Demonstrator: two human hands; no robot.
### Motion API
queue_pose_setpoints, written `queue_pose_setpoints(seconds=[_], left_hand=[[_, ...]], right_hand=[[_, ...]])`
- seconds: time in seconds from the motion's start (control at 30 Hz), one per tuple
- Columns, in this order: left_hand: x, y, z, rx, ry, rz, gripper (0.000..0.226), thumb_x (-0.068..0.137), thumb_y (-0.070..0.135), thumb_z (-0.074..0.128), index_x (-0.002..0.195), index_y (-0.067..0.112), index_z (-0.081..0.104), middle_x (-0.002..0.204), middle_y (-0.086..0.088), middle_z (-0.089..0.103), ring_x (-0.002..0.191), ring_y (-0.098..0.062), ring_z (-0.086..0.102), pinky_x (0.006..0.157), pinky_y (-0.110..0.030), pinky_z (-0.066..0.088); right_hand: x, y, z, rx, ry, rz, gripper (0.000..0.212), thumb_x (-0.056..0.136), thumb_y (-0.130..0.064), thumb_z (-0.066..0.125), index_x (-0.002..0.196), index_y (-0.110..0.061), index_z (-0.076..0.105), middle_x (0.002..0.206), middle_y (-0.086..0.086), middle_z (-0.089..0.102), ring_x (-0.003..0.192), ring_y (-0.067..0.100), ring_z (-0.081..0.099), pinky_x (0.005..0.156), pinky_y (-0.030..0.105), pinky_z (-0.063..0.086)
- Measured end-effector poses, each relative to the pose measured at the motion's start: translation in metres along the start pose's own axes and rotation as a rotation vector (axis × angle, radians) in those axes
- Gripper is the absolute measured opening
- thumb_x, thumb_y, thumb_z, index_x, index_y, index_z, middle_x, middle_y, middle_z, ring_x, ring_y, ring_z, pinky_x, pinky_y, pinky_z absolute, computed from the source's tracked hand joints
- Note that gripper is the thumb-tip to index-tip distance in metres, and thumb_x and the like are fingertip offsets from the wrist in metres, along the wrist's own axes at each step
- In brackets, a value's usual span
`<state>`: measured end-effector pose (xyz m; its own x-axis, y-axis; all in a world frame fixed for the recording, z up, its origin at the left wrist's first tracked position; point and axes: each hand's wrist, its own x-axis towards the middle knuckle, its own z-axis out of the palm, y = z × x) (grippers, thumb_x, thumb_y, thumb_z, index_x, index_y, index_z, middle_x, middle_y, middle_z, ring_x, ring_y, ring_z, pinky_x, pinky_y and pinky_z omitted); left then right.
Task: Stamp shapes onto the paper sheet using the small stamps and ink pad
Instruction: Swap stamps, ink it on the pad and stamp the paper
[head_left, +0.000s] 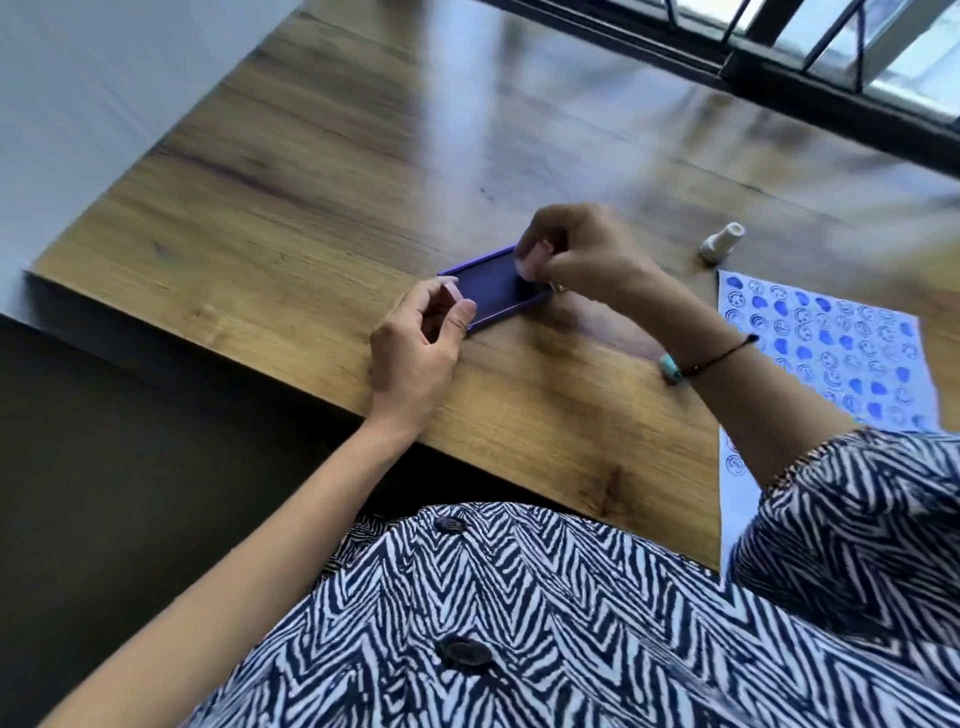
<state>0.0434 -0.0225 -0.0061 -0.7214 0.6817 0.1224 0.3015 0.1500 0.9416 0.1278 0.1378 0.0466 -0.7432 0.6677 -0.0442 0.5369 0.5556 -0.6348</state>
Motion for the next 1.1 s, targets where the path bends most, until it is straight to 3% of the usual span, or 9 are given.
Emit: queue_pose_setpoints(seconds=[0.17, 0.27, 0.37, 0.5, 0.57, 0.67, 0.77, 0.87, 1.1], left_hand=[[0.0, 0.0, 0.0, 0.027, 0.013, 0.02, 0.016, 0.082, 0.026, 0.06, 0.091, 0.014, 0.064, 0.1, 0.008, 0.063, 0.094, -0.009, 0.06, 0.085, -0.022, 0.045], [-0.001, 0.0, -0.001, 0.047, 0.009, 0.032, 0.019, 0.082, 0.027, 0.06, 0.094, 0.013, 0.065, 0.1, 0.007, 0.062, 0.093, -0.002, 0.055, 0.083, -0.009, 0.04], [-0.002, 0.001, -0.002, 0.044, 0.015, 0.033, 0.021, 0.082, 0.03, 0.058, 0.095, 0.015, 0.064, 0.101, 0.004, 0.064, 0.093, -0.004, 0.057, 0.085, -0.014, 0.042], [-0.013, 0.009, 0.001, 0.03, -0.034, 0.106, 0.027, 0.083, 0.037, 0.057, 0.102, 0.02, 0.063, 0.1, 0.006, 0.063, 0.09, -0.01, 0.061, 0.083, -0.03, 0.049], [-0.023, 0.016, 0.01, 0.018, -0.156, 0.223, 0.029, 0.084, 0.034, 0.057, 0.105, 0.014, 0.062, 0.098, 0.002, 0.063, 0.087, -0.009, 0.06, 0.082, -0.026, 0.048], [-0.039, 0.03, 0.039, -0.007, -0.44, 0.418, 0.036, 0.087, 0.035, 0.054, 0.106, 0.005, 0.061, 0.096, -0.007, 0.066, 0.084, -0.012, 0.06, 0.082, -0.019, 0.046], [-0.057, 0.044, 0.069, -0.052, -0.722, 0.512, 0.042, 0.088, 0.038, 0.051, 0.108, 0.002, 0.06, 0.096, -0.012, 0.068, 0.085, -0.012, 0.059, 0.082, -0.016, 0.044], [-0.073, 0.053, 0.094, -0.025, -0.957, 0.635, 0.037, 0.086, 0.03, 0.054, 0.109, 0.002, 0.059, 0.102, -0.011, 0.068, 0.092, -0.008, 0.057, 0.086, -0.005, 0.036], [-0.08, 0.053, 0.128, 0.068, -1.085, 0.765, 0.04, 0.087, 0.036, 0.047, 0.113, 0.006, 0.057, 0.111, -0.01, 0.066, 0.101, -0.013, 0.053, 0.089, -0.022, 0.039]], right_hand=[[-0.013, -0.005, 0.018, -0.27, 0.013, -0.187, 0.014, 0.071, 0.005, 0.053, 0.076, -0.002, 0.064, 0.085, 0.021, 0.063, 0.071, 0.036, 0.057, 0.058, 0.031, 0.037], [-0.014, -0.006, 0.021, -0.33, 0.012, -0.234, 0.014, 0.073, 0.005, 0.051, 0.079, -0.002, 0.06, 0.088, 0.021, 0.06, 0.072, 0.04, 0.056, 0.058, 0.038, 0.04], [-0.017, -0.003, 0.014, -0.14, 0.046, -0.15, 0.016, 0.073, 0.004, 0.052, 0.077, -0.005, 0.065, 0.08, 0.016, 0.06, 0.071, 0.032, 0.055, 0.059, 0.035, 0.043], [-0.06, -0.005, -0.018, 0.347, 0.331, 0.009, 0.015, 0.075, -0.003, 0.064, 0.074, -0.019, 0.065, 0.071, 0.008, 0.06, 0.067, 0.014, 0.053, 0.061, 0.028, 0.047], [-0.101, 0.004, -0.039, 0.572, 0.46, 0.072, 0.019, 0.076, -0.003, 0.07, 0.075, -0.022, 0.064, 0.07, 0.006, 0.061, 0.069, 0.013, 0.056, 0.065, 0.021, 0.051], [-0.166, 0.038, -0.053, 0.653, 0.68, 0.225, 0.022, 0.077, -0.001, 0.069, 0.077, -0.022, 0.063, 0.058, -0.014, 0.062, 0.062, 0.006, 0.056, 0.061, 0.015, 0.048], [-0.215, 0.071, -0.045, 0.69, 0.832, 0.43, 0.024, 0.078, 0.004, 0.066, 0.077, -0.02, 0.061, 0.052, -0.016, 0.062, 0.056, 0.001, 0.055, 0.057, 0.013, 0.045], [-0.242, 0.085, -0.03, 0.747, 0.971, 0.485, 0.022, 0.078, 0.005, 0.065, 0.078, -0.017, 0.061, 0.053, -0.015, 0.065, 0.054, -0.001, 0.055, 0.058, 0.014, 0.045], [-0.234, 0.081, -0.006, 0.867, 1.269, 0.506, 0.022, 0.08, 0.01, 0.06, 0.078, -0.012, 0.059, 0.054, -0.011, 0.067, 0.052, 0.0, 0.055, 0.053, 0.013, 0.045]])
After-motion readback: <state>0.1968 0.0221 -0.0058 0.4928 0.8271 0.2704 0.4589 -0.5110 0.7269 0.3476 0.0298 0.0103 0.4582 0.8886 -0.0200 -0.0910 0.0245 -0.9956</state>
